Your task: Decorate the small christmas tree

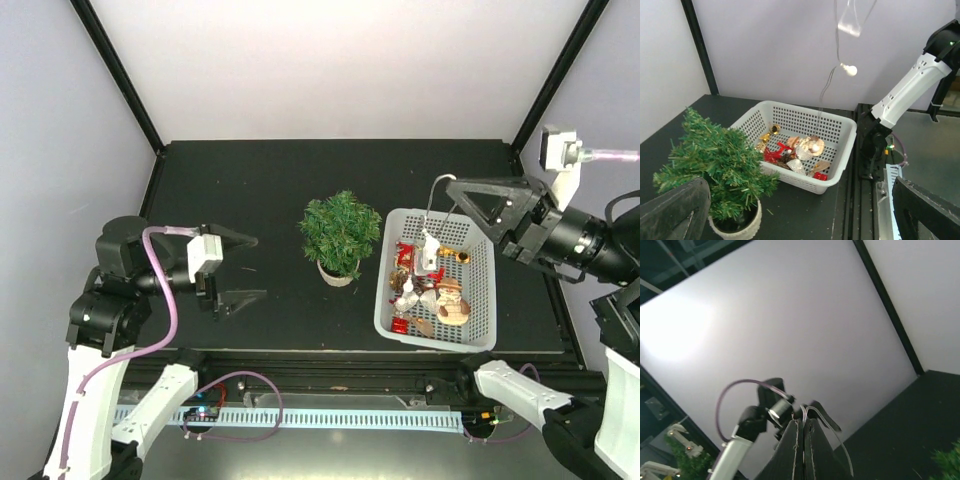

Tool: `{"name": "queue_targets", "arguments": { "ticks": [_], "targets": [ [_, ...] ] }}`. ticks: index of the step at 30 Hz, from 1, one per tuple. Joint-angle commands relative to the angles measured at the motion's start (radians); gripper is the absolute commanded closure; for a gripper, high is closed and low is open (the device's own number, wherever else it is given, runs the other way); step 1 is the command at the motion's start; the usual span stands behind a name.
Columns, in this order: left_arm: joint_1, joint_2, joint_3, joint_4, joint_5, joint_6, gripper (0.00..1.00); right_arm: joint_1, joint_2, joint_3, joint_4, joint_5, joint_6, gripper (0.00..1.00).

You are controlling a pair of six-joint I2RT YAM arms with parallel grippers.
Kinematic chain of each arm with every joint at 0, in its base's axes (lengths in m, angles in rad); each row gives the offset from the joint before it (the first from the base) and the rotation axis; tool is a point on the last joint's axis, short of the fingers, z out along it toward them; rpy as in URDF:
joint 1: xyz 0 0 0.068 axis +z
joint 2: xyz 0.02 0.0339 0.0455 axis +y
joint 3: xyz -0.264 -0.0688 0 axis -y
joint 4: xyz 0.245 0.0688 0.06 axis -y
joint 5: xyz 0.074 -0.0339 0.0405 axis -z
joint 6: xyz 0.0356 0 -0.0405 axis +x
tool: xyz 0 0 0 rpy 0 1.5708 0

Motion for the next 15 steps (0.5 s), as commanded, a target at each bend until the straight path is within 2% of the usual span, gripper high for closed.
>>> {"name": "queue_targets", "arguments": {
  "ticks": [1, 5, 10, 15],
  "targets": [
    [-0.004, -0.025, -0.063, 0.054, 0.052, -0.038, 0.01, 0.006, 0.079, 0.114, 0.105, -0.060, 0.104, 0.99],
    [-0.017, -0.041, -0.110, 0.058, 0.039, -0.023, 0.01, 0.006, 0.141, 0.218, 0.152, -0.089, 0.171, 0.99],
    [-0.053, -0.042, -0.149, 0.065, 0.031, -0.015, 0.01, 0.005, 0.191, 0.269, 0.291, -0.139, 0.279, 0.99],
    [-0.117, 0.012, -0.104, 0.038, -0.009, 0.025, 0.01, 0.006, 0.233, 0.303, 0.339, -0.178, 0.323, 0.99]
  ]
}}
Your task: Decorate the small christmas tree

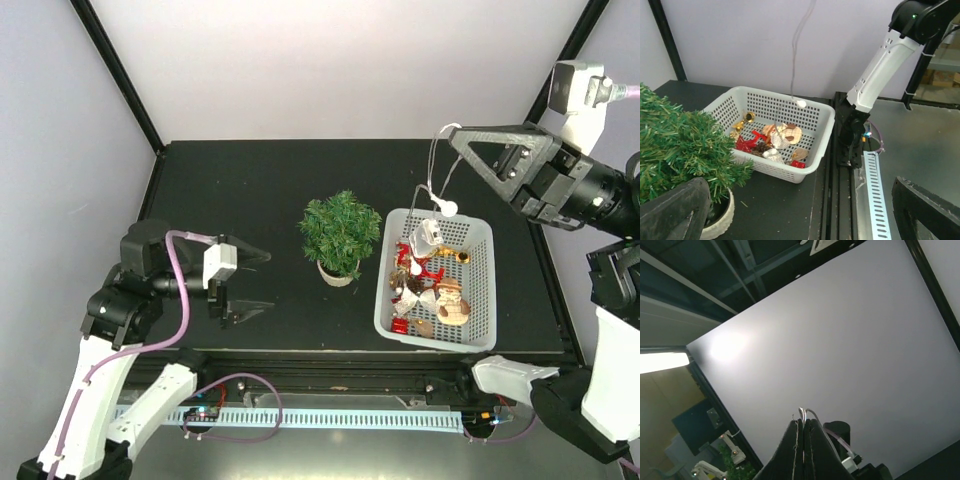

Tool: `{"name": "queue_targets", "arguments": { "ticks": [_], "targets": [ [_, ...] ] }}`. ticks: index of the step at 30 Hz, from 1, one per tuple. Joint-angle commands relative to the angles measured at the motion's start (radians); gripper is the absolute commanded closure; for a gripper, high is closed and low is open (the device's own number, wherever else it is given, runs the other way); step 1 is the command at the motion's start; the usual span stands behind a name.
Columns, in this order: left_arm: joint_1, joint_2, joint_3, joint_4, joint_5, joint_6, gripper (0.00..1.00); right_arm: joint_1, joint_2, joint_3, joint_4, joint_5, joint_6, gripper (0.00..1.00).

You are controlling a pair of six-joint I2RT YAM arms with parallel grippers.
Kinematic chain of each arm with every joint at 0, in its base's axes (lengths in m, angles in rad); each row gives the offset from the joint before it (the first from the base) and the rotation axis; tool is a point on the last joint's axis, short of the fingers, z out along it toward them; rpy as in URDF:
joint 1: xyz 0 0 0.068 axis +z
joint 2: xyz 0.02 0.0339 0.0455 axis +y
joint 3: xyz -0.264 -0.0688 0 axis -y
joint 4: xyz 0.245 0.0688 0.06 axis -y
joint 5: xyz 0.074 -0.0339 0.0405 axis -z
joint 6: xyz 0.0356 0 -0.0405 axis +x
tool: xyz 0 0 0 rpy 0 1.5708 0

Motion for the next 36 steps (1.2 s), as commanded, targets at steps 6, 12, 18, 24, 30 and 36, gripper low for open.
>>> {"name": "queue_targets", "arguments": {
  "ticks": [6, 12, 18, 24, 30, 36],
  "targets": [
    [-0.088, 0.128, 0.098, 0.048, -0.027, 0.025, 0.01, 0.006, 0.069, 0.097, 0.163, -0.095, 0.113, 0.99],
    [-0.229, 0.274, 0.252, -0.054, -0.064, 0.152, 0.01, 0.006, 0.124, 0.150, 0.206, -0.110, 0.171, 0.99],
    [-0.405, 0.440, 0.460, -0.125, -0.273, 0.244, 0.01, 0.006, 0.113, 0.078, 0.251, -0.117, 0.161, 0.99],
    [-0.549, 0.619, 0.608, -0.138, -0.271, 0.253, 0.01, 0.007, 0.126, 0.079, 0.272, -0.111, 0.169, 0.99],
    [-0.676, 0.748, 0.638, -0.130, -0.342, 0.298, 0.01, 0.006, 0.150, 0.122, 0.272, -0.117, 0.190, 0.99],
    [-0.695, 0.799, 0.605, -0.029, -0.372, 0.239, 0.01, 0.006, 0.139, 0.124, 0.246, -0.126, 0.169, 0.99]
  ]
}}
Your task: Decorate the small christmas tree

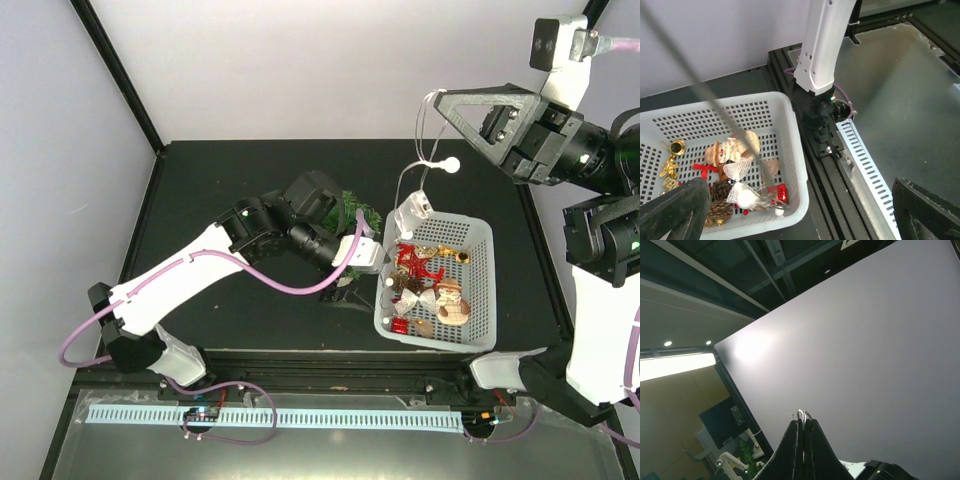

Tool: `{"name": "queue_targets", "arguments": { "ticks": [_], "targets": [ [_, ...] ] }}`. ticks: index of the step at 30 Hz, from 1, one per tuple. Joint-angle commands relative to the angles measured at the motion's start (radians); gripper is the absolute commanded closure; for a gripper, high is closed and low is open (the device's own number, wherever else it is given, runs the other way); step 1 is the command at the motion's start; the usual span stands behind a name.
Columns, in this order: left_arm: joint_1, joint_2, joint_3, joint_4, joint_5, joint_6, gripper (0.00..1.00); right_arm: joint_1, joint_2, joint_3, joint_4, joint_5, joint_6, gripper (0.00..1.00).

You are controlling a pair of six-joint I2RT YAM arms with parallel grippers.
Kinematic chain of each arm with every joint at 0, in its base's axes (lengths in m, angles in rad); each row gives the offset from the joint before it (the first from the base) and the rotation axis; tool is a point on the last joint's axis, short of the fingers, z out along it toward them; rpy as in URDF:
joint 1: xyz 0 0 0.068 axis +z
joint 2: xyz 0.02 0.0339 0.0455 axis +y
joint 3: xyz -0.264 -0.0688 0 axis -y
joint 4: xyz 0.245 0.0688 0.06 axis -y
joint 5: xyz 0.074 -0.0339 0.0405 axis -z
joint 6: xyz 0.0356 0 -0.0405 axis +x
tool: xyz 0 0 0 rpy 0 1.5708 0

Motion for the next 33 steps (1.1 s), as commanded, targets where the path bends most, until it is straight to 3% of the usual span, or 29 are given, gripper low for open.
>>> {"name": "queue_targets", "arguments": {
  "ticks": [1, 6, 10, 12, 15, 18, 21, 24, 25, 27, 31, 33],
  "targets": [
    [-0.005, 0.003, -0.010, 0.084, -0.034, -0.030, 0.01, 0.006, -0.021, 0.011, -0.002, -0.022, -0.010, 0.99],
    [-0.005, 0.005, -0.057, 0.161, -0.015, -0.075, 0.01, 0.006, -0.059, -0.058, 0.001, -0.021, -0.032, 0.99],
    [-0.004, 0.032, -0.063, 0.173, 0.078, -0.112, 0.04, 0.006, -0.090, -0.116, 0.003, -0.009, -0.050, 0.99],
    [-0.004, 0.043, -0.066, 0.185, 0.103, -0.123, 0.14, 0.005, -0.101, -0.137, 0.006, -0.007, -0.057, 0.99],
    [-0.004, 0.064, -0.043, 0.174, 0.102, -0.117, 0.43, 0.006, -0.113, -0.154, 0.005, -0.006, -0.066, 0.99],
    [-0.002, 0.063, -0.036, 0.159, 0.122, -0.116, 0.54, 0.006, -0.118, -0.155, 0.000, -0.007, -0.077, 0.99],
    [-0.002, 0.060, -0.042, 0.161, 0.170, -0.130, 0.53, 0.006, -0.124, -0.157, -0.019, 0.000, -0.101, 0.99],
    [-0.005, 0.071, -0.042, 0.155, 0.215, -0.131, 0.40, 0.006, -0.130, -0.180, -0.022, 0.007, -0.109, 0.99],
    [-0.005, 0.073, -0.040, 0.154, 0.217, -0.132, 0.41, 0.006, -0.134, -0.189, -0.019, 0.009, -0.109, 0.99],
    [-0.005, 0.075, -0.040, 0.155, 0.214, -0.132, 0.54, 0.006, -0.137, -0.197, -0.018, 0.014, -0.114, 0.99],
    [-0.004, 0.064, -0.043, 0.126, 0.173, -0.099, 0.95, 0.006, -0.142, -0.195, -0.032, 0.019, -0.132, 0.99],
    [0.005, 0.042, -0.054, 0.122, 0.132, -0.095, 0.99, 0.006, -0.144, -0.183, -0.058, 0.033, -0.156, 0.99]
  ]
}}
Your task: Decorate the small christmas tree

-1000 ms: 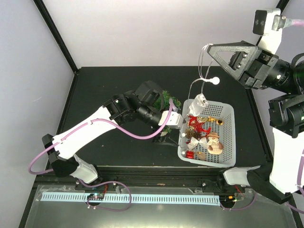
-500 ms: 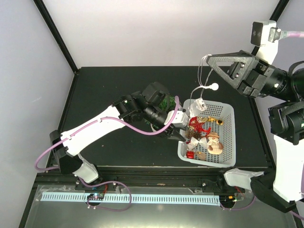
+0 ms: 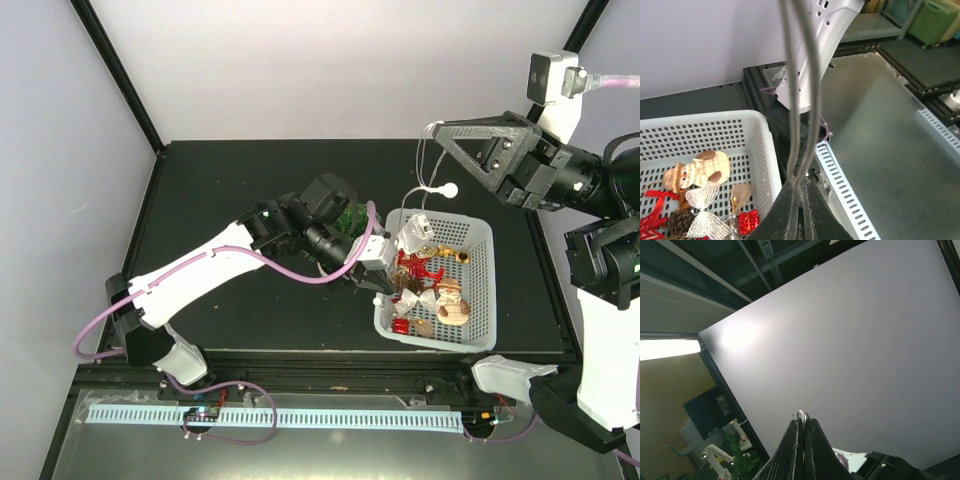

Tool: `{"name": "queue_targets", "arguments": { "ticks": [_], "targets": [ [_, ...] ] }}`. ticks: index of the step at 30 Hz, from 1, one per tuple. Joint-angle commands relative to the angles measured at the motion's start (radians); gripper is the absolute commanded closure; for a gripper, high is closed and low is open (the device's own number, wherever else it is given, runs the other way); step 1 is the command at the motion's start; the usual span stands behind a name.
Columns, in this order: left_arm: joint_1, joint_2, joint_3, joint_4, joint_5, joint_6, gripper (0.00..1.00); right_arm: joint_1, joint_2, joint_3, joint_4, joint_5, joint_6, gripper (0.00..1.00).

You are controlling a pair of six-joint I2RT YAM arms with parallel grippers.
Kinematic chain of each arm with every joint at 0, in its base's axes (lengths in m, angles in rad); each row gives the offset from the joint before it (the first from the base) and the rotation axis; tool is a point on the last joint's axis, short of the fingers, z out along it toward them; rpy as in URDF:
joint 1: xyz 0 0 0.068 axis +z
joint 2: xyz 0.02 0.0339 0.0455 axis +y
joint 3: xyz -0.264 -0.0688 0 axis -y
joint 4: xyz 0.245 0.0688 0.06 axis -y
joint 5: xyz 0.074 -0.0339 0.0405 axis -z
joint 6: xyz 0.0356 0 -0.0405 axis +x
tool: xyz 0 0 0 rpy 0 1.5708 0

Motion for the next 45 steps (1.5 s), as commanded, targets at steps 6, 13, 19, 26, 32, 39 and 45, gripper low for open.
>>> {"name": "queue_targets", "arguments": {
  "ticks": [6, 13, 19, 26, 32, 39, 45],
  "targets": [
    [0.088, -0.137, 0.011, -0.021, -0.144, 0.031, 0.99, 0.004, -0.018, 0.066, -0.133, 0.068, -0.134, 0.99],
    [0.233, -0.215, 0.220, -0.033, -0.173, 0.015, 0.98, 0.005, -0.054, 0.072, -0.216, 0.127, -0.223, 0.99],
    [0.265, -0.295, 0.299, -0.020, -0.227, 0.029, 0.98, 0.004, -0.071, 0.058, -0.336, 0.213, -0.321, 0.99],
    [0.281, -0.362, 0.270, -0.035, -0.252, 0.047, 0.98, 0.004, -0.102, -0.022, -0.406, 0.290, -0.384, 0.99],
    [0.301, -0.406, 0.164, 0.002, -0.305, 0.059, 0.98, 0.004, -0.129, -0.136, -0.456, 0.384, -0.460, 0.99],
    [0.327, -0.405, 0.091, 0.087, -0.380, 0.058, 0.98, 0.004, -0.165, -0.318, -0.384, 0.416, -0.466, 0.99],
    [0.335, -0.371, 0.082, 0.147, -0.426, 0.071, 0.98, 0.004, -0.152, -0.351, -0.344, 0.419, -0.455, 0.99]
  ]
}}
